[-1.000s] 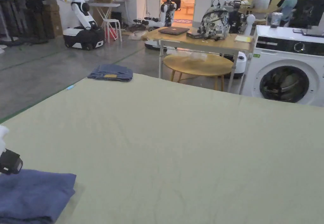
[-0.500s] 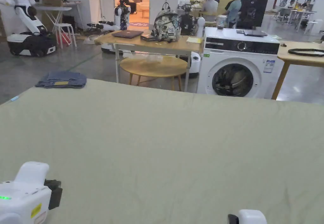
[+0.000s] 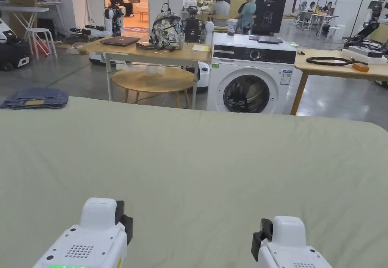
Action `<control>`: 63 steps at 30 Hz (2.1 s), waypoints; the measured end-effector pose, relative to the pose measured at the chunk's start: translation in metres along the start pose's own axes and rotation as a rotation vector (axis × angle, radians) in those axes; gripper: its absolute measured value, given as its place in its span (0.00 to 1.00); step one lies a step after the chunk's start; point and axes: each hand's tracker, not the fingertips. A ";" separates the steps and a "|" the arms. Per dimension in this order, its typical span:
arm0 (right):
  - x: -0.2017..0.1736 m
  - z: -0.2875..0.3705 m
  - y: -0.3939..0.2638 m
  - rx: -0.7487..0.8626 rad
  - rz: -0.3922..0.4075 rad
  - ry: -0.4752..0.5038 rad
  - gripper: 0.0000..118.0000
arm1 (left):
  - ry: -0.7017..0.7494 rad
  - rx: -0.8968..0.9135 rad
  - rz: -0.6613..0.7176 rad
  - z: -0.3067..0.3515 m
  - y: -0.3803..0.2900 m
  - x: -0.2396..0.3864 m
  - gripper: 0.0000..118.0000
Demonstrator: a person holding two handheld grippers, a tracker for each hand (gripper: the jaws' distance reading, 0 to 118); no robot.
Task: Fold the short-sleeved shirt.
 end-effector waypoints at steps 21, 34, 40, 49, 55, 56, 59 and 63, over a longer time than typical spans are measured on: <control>0.008 0.012 0.011 0.191 0.006 -0.021 0.00 | 0.064 0.145 -0.032 0.003 0.016 0.003 0.00; 0.006 0.009 0.010 0.220 0.009 -0.064 0.66 | 0.043 0.157 -0.028 0.001 0.018 0.004 0.43; 0.008 0.008 0.010 0.234 0.008 -0.075 0.87 | 0.012 0.204 -0.001 0.001 0.020 0.001 0.47; 0.014 0.006 0.011 0.252 0.017 -0.068 0.87 | 0.050 0.315 -0.014 0.002 0.016 -0.002 0.48; 0.013 0.005 0.019 0.262 0.009 -0.055 0.87 | 0.049 0.283 -0.028 -0.002 0.021 -0.002 0.48; 0.013 0.005 0.020 0.262 0.010 -0.054 0.87 | 0.051 0.274 -0.029 -0.003 0.022 -0.002 0.48; 0.013 0.003 0.025 0.255 -0.007 -0.028 0.87 | 0.060 0.265 -0.030 -0.004 0.023 -0.002 0.48; 0.011 0.000 0.033 0.221 -0.041 -0.018 0.87 | 0.060 0.252 -0.031 -0.005 0.023 -0.002 0.48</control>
